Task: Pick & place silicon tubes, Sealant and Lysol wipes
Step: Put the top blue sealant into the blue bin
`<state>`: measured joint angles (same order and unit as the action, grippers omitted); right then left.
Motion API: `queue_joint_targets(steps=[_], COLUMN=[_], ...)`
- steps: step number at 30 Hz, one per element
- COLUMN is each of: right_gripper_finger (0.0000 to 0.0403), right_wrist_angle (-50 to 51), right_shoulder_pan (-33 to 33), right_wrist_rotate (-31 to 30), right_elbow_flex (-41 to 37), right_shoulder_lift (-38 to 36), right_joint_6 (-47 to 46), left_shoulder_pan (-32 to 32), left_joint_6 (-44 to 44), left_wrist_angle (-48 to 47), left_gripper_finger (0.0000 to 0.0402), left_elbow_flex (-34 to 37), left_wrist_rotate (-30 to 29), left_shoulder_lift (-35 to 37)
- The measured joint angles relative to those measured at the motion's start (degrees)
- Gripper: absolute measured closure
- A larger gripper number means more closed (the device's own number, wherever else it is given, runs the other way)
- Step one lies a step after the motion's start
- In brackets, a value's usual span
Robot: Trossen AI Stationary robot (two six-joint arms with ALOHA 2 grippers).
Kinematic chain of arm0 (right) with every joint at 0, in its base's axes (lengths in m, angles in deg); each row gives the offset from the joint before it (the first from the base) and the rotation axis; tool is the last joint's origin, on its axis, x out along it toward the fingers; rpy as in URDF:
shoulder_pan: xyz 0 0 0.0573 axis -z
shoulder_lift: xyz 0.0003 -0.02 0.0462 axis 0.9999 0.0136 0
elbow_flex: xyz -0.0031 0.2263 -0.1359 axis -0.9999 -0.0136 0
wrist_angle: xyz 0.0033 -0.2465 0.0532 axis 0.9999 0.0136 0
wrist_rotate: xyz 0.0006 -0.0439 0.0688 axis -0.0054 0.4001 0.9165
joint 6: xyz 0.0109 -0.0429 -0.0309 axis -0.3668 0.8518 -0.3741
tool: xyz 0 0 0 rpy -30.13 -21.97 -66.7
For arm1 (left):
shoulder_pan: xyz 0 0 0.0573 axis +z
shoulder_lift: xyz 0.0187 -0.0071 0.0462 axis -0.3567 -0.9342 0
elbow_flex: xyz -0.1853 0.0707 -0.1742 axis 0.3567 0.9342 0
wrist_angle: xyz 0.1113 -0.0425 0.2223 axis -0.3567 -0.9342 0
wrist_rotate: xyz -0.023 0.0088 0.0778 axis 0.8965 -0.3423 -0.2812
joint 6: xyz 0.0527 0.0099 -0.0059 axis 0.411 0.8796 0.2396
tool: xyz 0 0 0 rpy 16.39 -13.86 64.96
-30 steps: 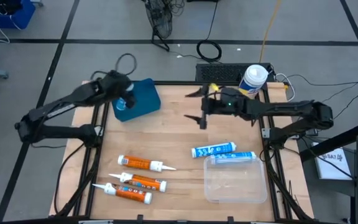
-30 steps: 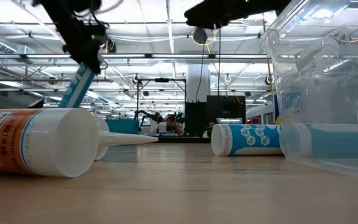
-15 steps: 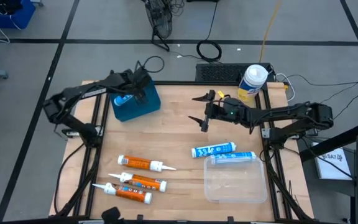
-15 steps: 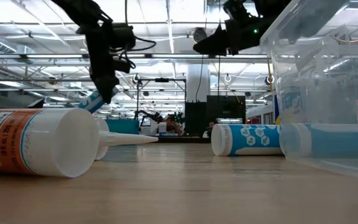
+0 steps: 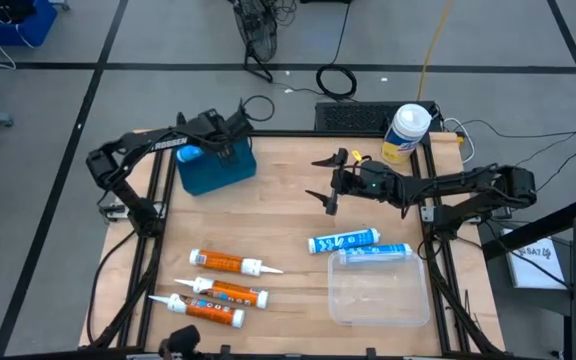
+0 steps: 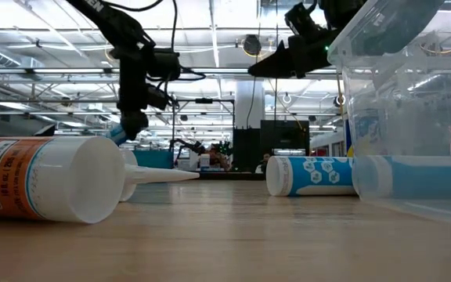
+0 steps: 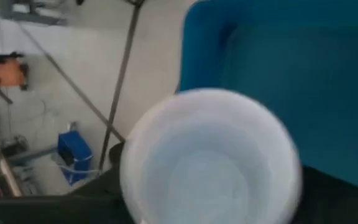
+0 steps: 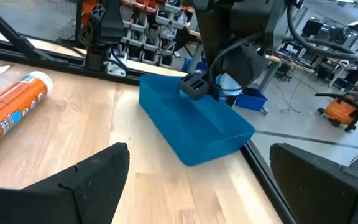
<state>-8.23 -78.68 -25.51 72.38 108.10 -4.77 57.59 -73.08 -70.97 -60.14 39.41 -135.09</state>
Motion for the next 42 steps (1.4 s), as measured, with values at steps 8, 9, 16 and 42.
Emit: queue_joint_targets(steps=[8,9,16,42], right_gripper_finger=[0.0039,0.0039,0.0039,0.0039], right_wrist_angle=[0.0,0.1,0.6,40.9], right_shoulder_pan=[0.0,0.0,0.0,-21.0], right_wrist_rotate=[0.0,0.0,0.0,-22.5], right_elbow_flex=[0.0,0.0,0.0,13.1], right_shoulder_lift=[0.0,0.0,0.0,-5.6], right_joint_6=[0.1,0.1,-0.8,-10.4], left_shoulder_pan=[-0.2,-0.4,-4.0,-19.6], left_joint_6=[-3.1,-3.1,-7.0,-7.2], left_wrist_angle=[0.1,0.1,0.5,67.0], left_gripper_finger=[0.0028,0.0037,0.0083,0.0092], left_elbow_flex=[0.0,0.0,0.0,39.0], left_wrist_rotate=[-1.9,-1.8,-0.5,56.6], left_shoulder_lift=[0.0,0.0,3.2,47.4])
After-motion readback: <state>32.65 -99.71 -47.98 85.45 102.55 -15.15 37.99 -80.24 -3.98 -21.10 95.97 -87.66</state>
